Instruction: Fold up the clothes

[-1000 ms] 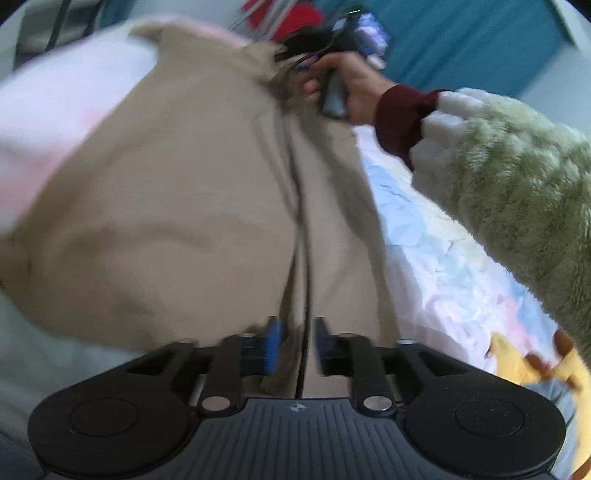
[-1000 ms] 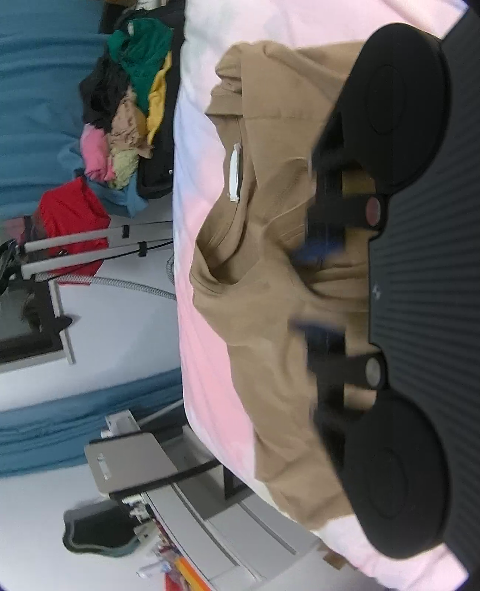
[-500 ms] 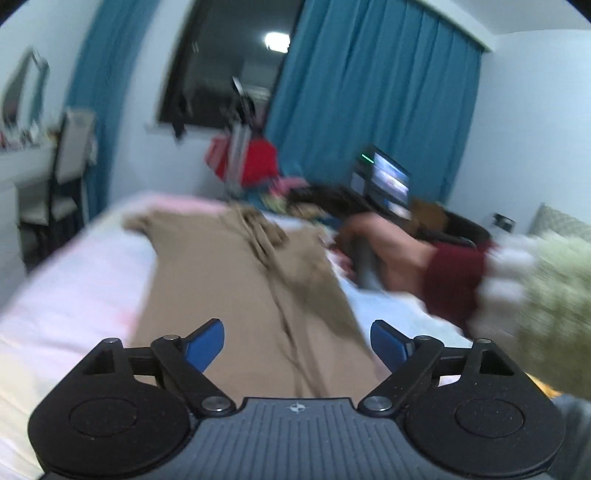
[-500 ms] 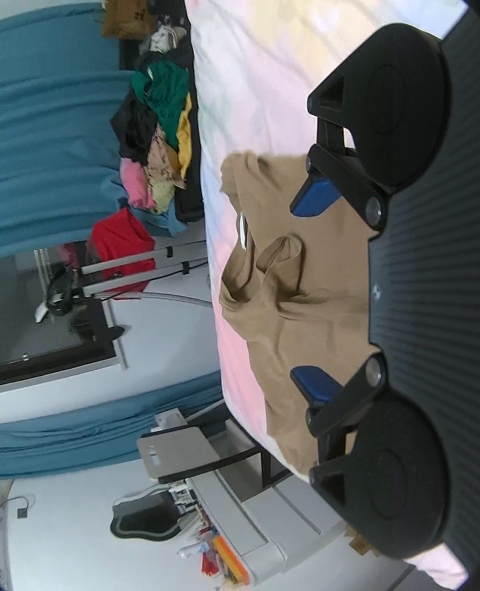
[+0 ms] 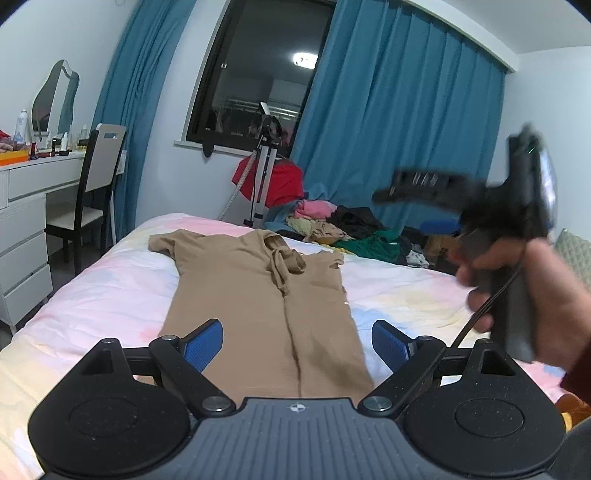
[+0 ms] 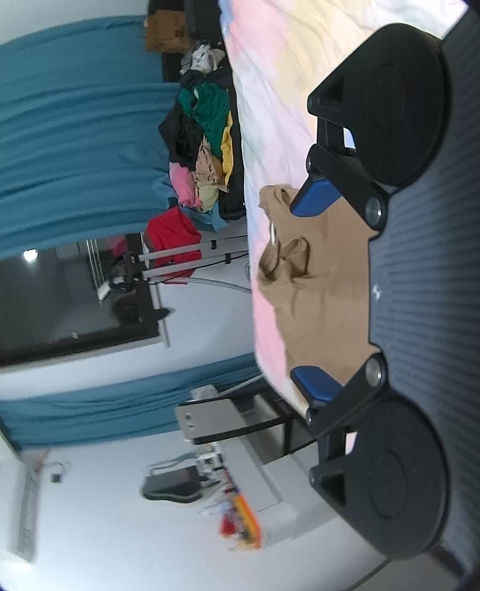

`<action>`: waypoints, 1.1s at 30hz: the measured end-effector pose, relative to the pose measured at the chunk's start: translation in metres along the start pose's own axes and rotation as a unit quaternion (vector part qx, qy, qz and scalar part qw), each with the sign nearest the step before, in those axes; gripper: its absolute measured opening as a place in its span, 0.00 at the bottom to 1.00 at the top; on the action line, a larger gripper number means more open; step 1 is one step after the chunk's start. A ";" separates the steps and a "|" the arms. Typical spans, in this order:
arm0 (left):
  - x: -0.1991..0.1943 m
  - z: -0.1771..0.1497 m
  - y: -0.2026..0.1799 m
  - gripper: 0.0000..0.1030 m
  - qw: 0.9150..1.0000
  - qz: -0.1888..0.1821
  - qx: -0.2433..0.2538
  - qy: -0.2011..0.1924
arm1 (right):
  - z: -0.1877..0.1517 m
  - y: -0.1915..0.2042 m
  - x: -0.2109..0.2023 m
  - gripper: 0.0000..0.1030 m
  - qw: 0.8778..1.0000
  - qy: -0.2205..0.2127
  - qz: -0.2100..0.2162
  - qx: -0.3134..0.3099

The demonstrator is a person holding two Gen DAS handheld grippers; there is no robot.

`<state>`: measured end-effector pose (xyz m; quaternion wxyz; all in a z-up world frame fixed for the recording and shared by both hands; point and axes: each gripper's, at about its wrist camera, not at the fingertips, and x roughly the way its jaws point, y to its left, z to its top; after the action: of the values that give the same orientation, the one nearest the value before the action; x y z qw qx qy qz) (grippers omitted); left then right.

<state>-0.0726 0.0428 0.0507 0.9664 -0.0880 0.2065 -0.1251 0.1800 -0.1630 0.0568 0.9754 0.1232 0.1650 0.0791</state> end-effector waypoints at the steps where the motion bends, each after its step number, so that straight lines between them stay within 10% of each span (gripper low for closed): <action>1: 0.001 0.003 -0.004 0.87 1.000 0.001 0.001 0.002 | 0.005 0.001 -0.008 0.87 1.000 -0.003 -0.001 0.017; 9: 0.028 0.023 -0.010 0.91 0.999 0.024 0.039 0.013 | -0.027 -0.011 -0.048 0.86 0.997 -0.030 0.002 0.064; 17: 0.143 0.048 0.068 0.93 0.994 -0.002 -0.026 0.107 | -0.099 -0.055 -0.030 0.87 0.997 -0.028 0.002 0.070; 26: 0.325 0.063 0.207 0.93 0.946 0.059 -0.269 0.169 | -0.133 -0.087 0.030 0.87 0.996 0.024 -0.024 0.081; 33: 0.426 0.066 0.282 0.93 0.931 0.073 -0.351 0.065 | -0.151 -0.100 0.080 0.87 0.996 0.042 -0.019 0.071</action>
<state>0.3897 0.2014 -0.1130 0.8649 -0.3978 0.3054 0.0206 0.2145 -0.2105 -0.1320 0.9576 0.1858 0.2137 0.0536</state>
